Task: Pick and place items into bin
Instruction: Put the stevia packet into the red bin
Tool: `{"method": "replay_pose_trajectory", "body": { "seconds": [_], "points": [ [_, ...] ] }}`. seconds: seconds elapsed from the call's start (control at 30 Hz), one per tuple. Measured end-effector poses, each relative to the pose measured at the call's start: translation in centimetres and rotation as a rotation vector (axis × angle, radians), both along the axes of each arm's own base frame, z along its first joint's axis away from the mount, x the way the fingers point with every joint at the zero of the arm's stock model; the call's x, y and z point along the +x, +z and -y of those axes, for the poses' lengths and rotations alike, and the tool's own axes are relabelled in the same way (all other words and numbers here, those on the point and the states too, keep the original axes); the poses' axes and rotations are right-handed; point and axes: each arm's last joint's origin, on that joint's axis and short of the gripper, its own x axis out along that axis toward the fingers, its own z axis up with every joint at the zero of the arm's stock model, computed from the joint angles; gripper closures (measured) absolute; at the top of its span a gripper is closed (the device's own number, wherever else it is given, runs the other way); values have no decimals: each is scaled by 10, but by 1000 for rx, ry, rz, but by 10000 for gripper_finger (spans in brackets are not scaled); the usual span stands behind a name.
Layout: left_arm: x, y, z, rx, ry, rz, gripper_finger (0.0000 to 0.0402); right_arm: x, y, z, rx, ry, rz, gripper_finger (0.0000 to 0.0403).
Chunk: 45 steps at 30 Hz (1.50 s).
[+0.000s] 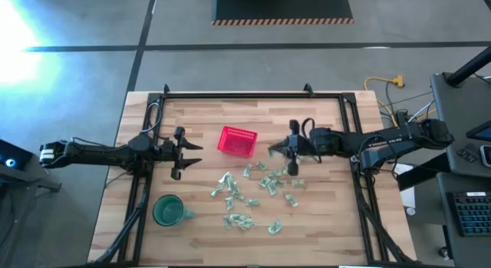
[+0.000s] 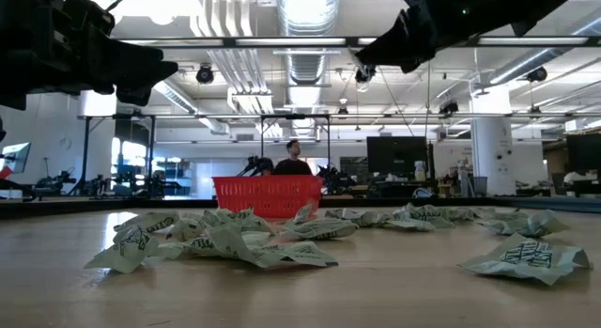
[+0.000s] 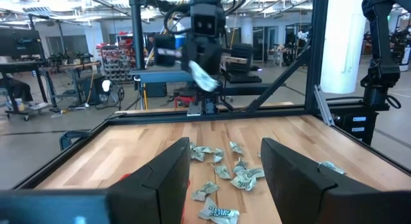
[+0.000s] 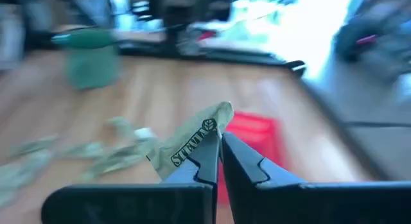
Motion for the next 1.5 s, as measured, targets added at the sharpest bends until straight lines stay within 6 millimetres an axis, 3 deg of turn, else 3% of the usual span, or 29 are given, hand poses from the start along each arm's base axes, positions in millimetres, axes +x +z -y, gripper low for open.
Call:
{"method": "replay_pose_trajectory", "body": {
  "seconds": [0.13,0.4,0.67,0.8,1.07,1.5],
  "points": [
    [0,0,0,0,0,0,226,0,1,3,-49,-90,9,394],
    [0,0,0,1,0,0,226,5,-6,5,-23,-106,15,394],
    [0,4,0,4,3,40,226,43,-49,15,-72,-131,48,394],
    [0,4,0,4,3,48,226,60,-73,32,-83,-222,43,394],
    [2,1,0,-1,3,18,226,93,-97,61,-15,-303,12,394],
    [6,-5,-2,-6,34,-34,226,100,-102,64,-70,-286,-40,385]
  ]
}}
